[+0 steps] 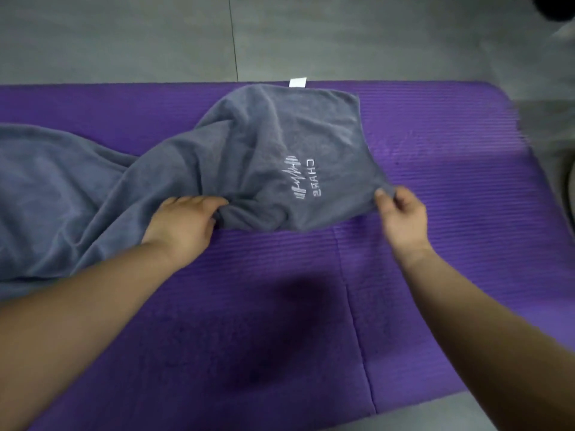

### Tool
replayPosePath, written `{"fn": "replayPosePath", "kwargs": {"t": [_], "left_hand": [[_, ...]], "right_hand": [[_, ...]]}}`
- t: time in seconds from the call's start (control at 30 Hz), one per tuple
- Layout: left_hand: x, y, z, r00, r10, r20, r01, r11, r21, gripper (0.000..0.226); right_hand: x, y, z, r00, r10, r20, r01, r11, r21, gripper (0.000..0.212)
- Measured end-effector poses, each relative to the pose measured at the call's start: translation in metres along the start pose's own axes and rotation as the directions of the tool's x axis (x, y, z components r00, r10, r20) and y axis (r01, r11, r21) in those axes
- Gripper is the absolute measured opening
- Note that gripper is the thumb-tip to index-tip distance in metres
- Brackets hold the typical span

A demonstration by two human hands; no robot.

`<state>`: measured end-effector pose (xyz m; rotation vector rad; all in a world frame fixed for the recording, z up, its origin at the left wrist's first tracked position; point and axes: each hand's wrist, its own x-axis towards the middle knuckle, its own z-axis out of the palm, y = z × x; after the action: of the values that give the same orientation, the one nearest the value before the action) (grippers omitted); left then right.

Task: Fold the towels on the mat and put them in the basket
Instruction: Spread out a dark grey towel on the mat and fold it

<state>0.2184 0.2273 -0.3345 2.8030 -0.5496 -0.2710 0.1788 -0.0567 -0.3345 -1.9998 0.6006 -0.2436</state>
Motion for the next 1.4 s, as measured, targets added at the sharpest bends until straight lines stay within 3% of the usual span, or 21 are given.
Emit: {"fn": "replayPosePath", "kwargs": {"t": [0.1,0.2,0.3,0.37,0.43,0.5,0.53,0.6,0.7,0.8,0.87,0.93,1.0,1.07,1.13,1.2,1.23,1.27,1.33,1.37,1.4], "left_hand": [[-0.003,-0.005,-0.024,1.0,0.018,0.014,-0.012,0.95,-0.311,0.044],[-0.006,-0.018,-0.048,0.997,0.072,-0.03,-0.076,0.817,-0.572,0.044],[0.0,-0.026,-0.046,0.997,0.017,-0.076,-0.048,0.904,-0.424,0.047],[-0.001,-0.018,-0.039,0.985,-0.016,-0.174,0.0,0.996,-0.093,0.056],[-0.011,-0.008,-0.024,0.968,0.199,-0.155,-0.196,0.98,0.036,0.046],[-0.029,-0.002,0.0,0.891,0.449,-0.062,-0.441,0.891,0.11,0.042],[-0.037,-0.001,0.011,0.876,0.483,0.012,-0.48,0.866,0.139,0.046],[-0.044,-0.003,0.027,0.897,0.432,0.094,-0.442,0.875,0.196,0.054],[-0.037,-0.005,0.034,0.924,0.371,0.093,-0.383,0.886,0.261,0.071],[-0.034,-0.002,0.031,0.914,0.404,0.03,-0.392,0.866,0.308,0.057],[-0.034,0.001,0.032,0.922,0.387,-0.015,-0.366,0.884,0.29,0.051],[-0.031,0.006,0.03,0.935,0.355,0.022,-0.348,0.9,0.263,0.055],[-0.027,0.018,0.023,0.936,0.338,0.096,-0.352,0.896,0.271,0.052],[-0.023,0.027,0.018,0.934,0.303,0.191,-0.346,0.899,0.268,0.031],[-0.031,0.038,0.015,0.919,0.326,0.223,-0.365,0.917,0.163,0.008],[-0.054,0.05,0.013,0.86,0.394,0.325,-0.416,0.909,-0.002,0.018],[-0.072,0.058,0.015,0.79,0.395,0.469,-0.382,0.915,-0.127,0.022],[-0.089,0.066,0.014,0.665,0.385,0.64,-0.301,0.922,-0.242,0.025],[-0.115,0.077,0.018,0.468,0.448,0.762,-0.191,0.893,-0.407,0.027],[-0.119,0.075,0.02,0.446,0.499,0.743,-0.235,0.866,-0.44,0.031],[-0.116,0.07,0.022,0.488,0.516,0.704,-0.279,0.857,-0.434,0.041]], "right_hand": [[0.008,-0.037,-0.024,0.969,0.235,-0.075,-0.181,0.885,0.43,0.031],[0.011,-0.053,-0.051,0.897,0.437,0.063,-0.431,0.836,0.339,0.037],[0.01,-0.037,-0.056,0.835,0.533,0.139,-0.547,0.831,0.098,0.04],[0.003,-0.017,-0.053,0.863,0.501,0.058,-0.501,0.865,-0.021,0.03],[-0.013,0.003,-0.047,0.865,0.498,0.063,-0.493,0.867,-0.073,0.028],[-0.032,0.017,-0.04,0.856,0.506,0.102,-0.482,0.855,-0.192,0.032],[-0.041,0.02,-0.036,0.86,0.497,0.116,-0.456,0.85,-0.265,0.034],[-0.054,0.017,-0.028,0.867,0.477,0.148,-0.404,0.844,-0.352,0.038],[-0.056,0.014,-0.013,0.878,0.453,0.155,-0.351,0.828,-0.437,0.041],[-0.055,0.012,-0.012,0.872,0.456,0.175,-0.337,0.821,-0.46,0.037],[-0.055,0.005,-0.026,0.815,0.52,0.254,-0.466,0.85,-0.247,0.026],[-0.055,-0.003,-0.047,0.689,0.582,0.432,-0.607,0.789,-0.095,0.018],[-0.06,-0.002,-0.066,0.568,0.622,0.539,-0.657,0.737,-0.158,0.016],[-0.063,0.002,-0.081,0.507,0.652,0.563,-0.65,0.719,-0.247,0.019],[-0.062,0.009,-0.092,0.462,0.686,0.561,-0.567,0.716,-0.408,0.024],[-0.059,0.015,-0.105,0.358,0.759,0.544,-0.285,0.643,-0.711,0.029],[-0.058,0.015,-0.111,0.272,0.814,0.513,-0.107,0.555,-0.825,0.03],[-0.057,0.015,-0.117,0.19,0.863,0.467,0.031,0.47,-0.882,0.029],[-0.054,0.017,-0.123,0.089,0.929,0.359,0.18,0.339,-0.923,0.02],[-0.055,0.014,-0.123,0.071,0.955,0.289,0.23,0.266,-0.936,0.014],[-0.053,0.014,-0.121,0.103,0.965,0.24,0.254,0.208,-0.945,0.01]]}}
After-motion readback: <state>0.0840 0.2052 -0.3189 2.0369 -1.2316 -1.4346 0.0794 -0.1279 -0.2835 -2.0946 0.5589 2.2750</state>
